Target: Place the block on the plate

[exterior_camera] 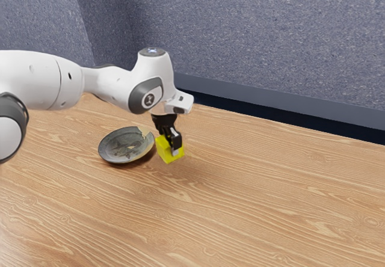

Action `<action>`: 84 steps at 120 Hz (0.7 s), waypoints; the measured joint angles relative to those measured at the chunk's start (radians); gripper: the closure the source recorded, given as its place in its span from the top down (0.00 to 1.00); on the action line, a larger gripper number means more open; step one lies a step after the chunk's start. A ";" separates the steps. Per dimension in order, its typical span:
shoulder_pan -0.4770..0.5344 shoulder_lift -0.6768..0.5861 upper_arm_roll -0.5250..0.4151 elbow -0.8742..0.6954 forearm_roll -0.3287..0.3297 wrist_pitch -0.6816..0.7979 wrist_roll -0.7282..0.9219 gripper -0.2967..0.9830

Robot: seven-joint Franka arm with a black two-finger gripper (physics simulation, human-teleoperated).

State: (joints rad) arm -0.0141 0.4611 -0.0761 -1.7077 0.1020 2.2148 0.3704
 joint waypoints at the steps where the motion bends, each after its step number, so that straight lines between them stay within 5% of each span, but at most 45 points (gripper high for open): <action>1: 0.005 0.000 -0.002 0.000 0.001 -0.001 0.000 0.54; 31: 0.137 -0.001 -0.034 0.013 0.049 -0.023 0.007 0.54; 84: 0.462 0.067 -0.267 0.053 0.161 -0.052 0.031 0.54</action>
State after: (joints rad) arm 0.4483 0.5277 -0.3428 -1.6550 0.2632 2.1628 0.4018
